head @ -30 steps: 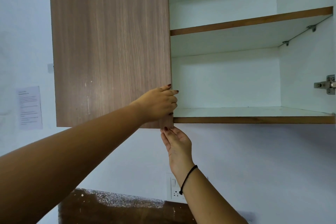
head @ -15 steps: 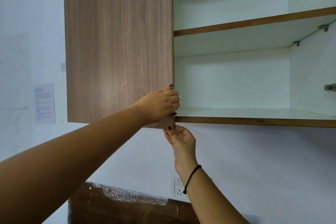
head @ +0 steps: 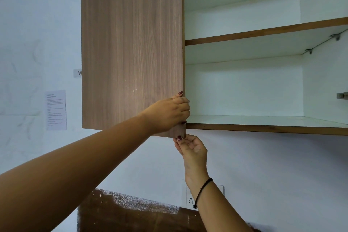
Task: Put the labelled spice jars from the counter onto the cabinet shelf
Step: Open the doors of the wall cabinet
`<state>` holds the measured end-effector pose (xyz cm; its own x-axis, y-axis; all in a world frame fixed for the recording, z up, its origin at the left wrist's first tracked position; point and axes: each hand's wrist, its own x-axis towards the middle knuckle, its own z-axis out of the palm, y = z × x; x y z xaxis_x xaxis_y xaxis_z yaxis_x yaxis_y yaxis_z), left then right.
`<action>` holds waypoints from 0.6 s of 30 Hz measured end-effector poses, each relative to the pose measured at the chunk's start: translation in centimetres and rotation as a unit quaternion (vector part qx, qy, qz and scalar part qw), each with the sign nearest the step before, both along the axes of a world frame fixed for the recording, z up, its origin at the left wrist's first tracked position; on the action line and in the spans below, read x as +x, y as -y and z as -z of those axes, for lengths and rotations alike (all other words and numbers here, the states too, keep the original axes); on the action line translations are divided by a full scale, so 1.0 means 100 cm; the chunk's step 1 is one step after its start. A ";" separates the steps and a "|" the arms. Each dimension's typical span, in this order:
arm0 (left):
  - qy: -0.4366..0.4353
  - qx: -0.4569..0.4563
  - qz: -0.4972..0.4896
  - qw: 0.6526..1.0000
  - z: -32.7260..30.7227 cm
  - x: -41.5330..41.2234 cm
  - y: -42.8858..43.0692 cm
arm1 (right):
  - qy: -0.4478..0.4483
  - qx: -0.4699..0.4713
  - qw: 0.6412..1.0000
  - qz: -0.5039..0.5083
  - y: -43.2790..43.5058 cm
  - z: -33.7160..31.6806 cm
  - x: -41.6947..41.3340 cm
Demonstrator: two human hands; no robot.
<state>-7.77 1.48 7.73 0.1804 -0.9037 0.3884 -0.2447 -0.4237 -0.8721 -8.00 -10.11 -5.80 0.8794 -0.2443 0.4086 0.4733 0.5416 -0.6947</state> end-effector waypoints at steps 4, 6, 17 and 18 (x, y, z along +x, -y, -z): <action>0.009 0.005 0.013 1.000 0.000 -0.014 -0.007 | 0.004 -0.003 1.000 0.013 -0.007 0.001 -0.013; 0.016 0.008 0.015 1.000 0.001 -0.020 -0.012 | 0.003 -0.002 1.000 0.023 -0.012 0.001 -0.021; 0.009 -0.010 0.035 0.999 0.005 -0.072 -0.050 | -0.010 -0.039 0.990 0.138 -0.057 0.004 -0.080; 0.011 -0.011 0.038 0.999 0.005 -0.076 -0.054 | -0.013 -0.043 0.987 0.153 -0.063 0.005 -0.085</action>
<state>-15.35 6.91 7.20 0.1039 -0.9058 0.4109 -0.2583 -0.4235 -0.8683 -16.48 -3.78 -6.30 0.7802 -0.4654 0.4179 0.5871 0.3145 -0.7459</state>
